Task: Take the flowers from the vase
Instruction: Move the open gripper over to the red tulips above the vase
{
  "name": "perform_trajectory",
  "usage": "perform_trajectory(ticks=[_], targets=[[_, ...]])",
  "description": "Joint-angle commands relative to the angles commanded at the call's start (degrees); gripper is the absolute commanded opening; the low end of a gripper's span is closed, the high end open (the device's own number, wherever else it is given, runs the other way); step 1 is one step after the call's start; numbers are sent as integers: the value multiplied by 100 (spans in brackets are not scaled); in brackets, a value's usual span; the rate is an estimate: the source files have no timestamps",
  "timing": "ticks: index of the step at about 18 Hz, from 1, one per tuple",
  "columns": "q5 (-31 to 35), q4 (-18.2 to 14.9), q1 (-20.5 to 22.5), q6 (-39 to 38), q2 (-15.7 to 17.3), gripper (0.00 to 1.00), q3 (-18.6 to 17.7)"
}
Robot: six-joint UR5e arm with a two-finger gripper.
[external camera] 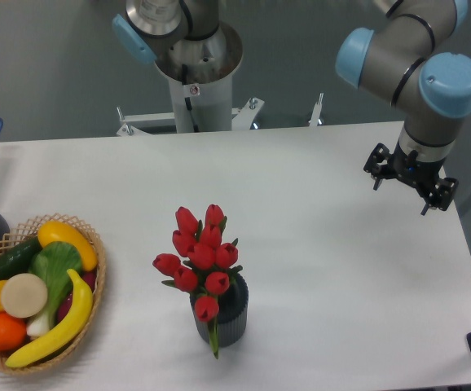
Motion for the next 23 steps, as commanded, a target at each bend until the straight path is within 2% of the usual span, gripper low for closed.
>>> perform_trajectory(ticks=[5,7,8,10,13,14,17,20,22,23], targets=[[-105,52,-9,0,18,100,-123],[-455,263,44,-44,44,100,-307],[-675,446,70,-70,79,100,-491],[-1341,1034,184,-88,210,100,-938],[-2616,2089,413,-132,448,100,-1817],[-2889,2257,448,-158,509,100,-2011],[-3881,2285,510,-472,519,100,-2101],[-5347,2303,466,-1176,510,100,-2092],[-6193,2277,475,-1213,475,100,-2153],[-6405,2294,466,-1195,475,100,-2275]])
